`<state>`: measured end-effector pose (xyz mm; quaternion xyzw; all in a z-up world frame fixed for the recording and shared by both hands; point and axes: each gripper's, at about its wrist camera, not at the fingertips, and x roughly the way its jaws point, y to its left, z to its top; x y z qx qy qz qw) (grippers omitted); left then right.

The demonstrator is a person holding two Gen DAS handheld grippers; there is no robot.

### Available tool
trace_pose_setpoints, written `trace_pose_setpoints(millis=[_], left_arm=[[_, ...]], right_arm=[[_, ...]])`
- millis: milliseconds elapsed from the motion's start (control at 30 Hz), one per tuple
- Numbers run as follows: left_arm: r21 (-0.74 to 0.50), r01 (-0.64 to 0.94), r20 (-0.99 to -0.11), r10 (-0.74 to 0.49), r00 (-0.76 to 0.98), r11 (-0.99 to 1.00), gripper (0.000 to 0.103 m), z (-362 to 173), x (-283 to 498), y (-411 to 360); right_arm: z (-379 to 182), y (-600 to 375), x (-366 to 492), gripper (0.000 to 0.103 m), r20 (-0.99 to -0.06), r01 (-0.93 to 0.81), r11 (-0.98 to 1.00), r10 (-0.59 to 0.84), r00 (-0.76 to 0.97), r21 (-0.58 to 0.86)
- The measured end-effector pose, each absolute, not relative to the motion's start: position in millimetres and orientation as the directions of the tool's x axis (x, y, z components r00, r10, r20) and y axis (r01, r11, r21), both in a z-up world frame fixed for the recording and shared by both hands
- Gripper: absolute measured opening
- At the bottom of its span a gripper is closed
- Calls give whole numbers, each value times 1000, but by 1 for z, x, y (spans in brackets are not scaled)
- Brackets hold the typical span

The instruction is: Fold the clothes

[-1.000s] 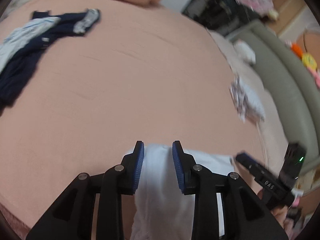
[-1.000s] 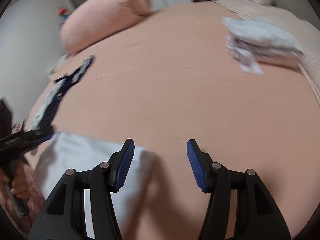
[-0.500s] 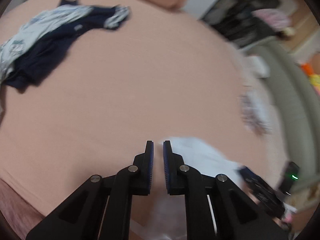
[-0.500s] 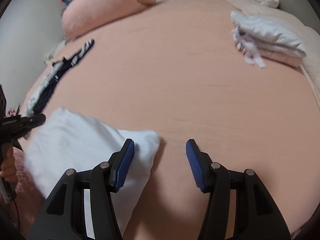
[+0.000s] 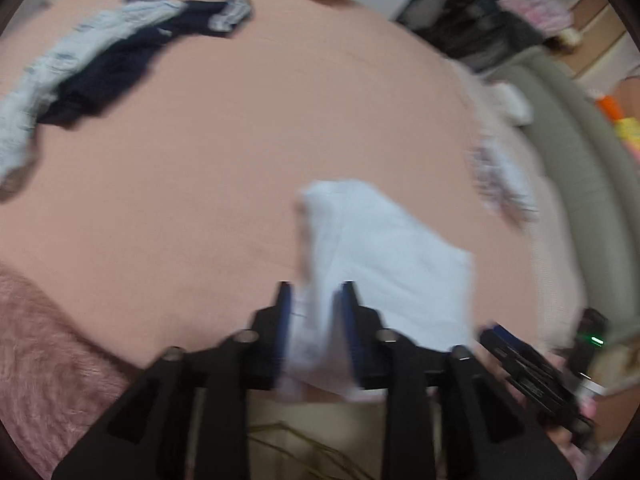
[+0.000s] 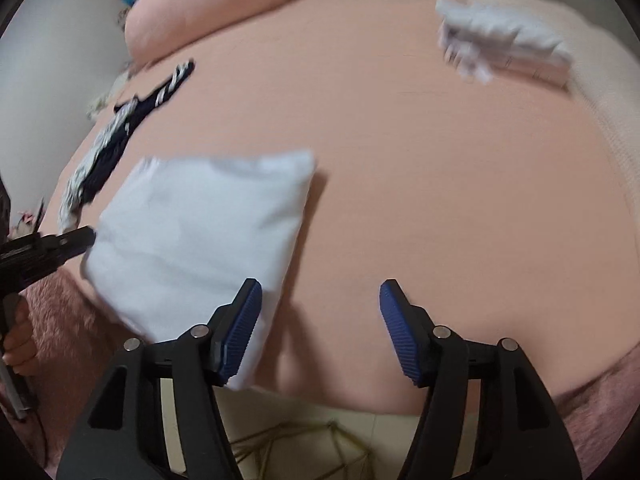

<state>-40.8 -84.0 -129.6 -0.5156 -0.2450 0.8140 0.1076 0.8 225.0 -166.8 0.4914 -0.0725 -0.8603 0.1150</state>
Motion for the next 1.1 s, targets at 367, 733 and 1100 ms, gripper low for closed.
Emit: trace_pose_setpoints(millis=[367,733,1100], left_arm=[[-256,76,-863,192,-467,-964,61,-137,-40,-62],[-260,128,-872,176,-457,-957,66,-150,-47,-72],[-335,121,-866,255,-431,-934,67,-160,-60,-60]], right_arm=[[-183,192,-3,63,-877,174,-973,-216,-429,154],[-182,184,-18,69,-884,217,-973,-167,-437,76],[-184,190,-15,76,-890,190,-977,-169,-424,94]])
